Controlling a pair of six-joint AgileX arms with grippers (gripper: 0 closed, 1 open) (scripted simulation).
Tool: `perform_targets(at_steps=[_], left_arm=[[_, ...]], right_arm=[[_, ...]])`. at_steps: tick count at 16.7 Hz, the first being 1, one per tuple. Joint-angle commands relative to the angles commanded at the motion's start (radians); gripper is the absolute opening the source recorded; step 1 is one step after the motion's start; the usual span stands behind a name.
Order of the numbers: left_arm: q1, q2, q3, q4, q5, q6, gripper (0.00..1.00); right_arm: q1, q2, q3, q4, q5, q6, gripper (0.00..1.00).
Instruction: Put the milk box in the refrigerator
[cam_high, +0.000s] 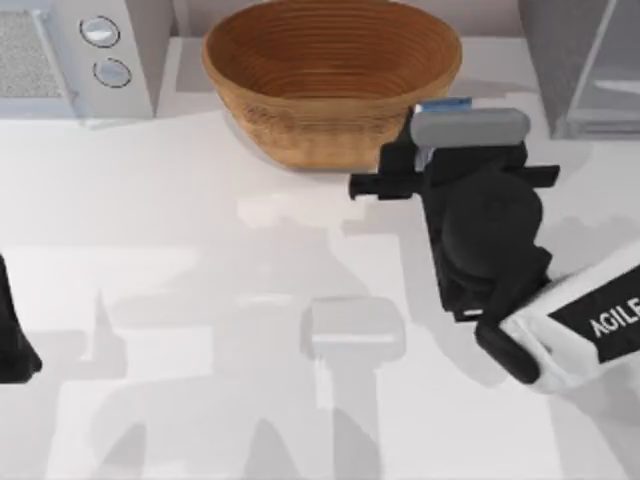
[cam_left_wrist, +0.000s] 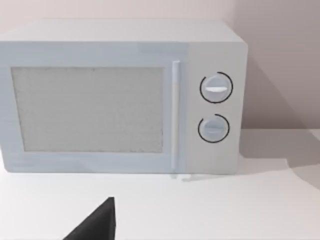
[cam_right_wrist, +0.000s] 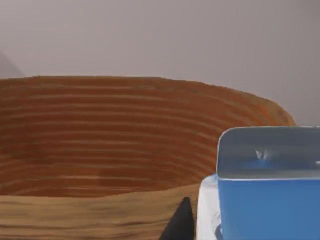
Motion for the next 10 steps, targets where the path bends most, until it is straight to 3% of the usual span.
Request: perform_targets(at_steps=[10], left_arm=[[0.000,0.000,0.000,0.000,0.000,0.000,1.00]], right_arm=[[-0.044,-0.104,0.005,-0.109,0.003,-0.001,0.00]])
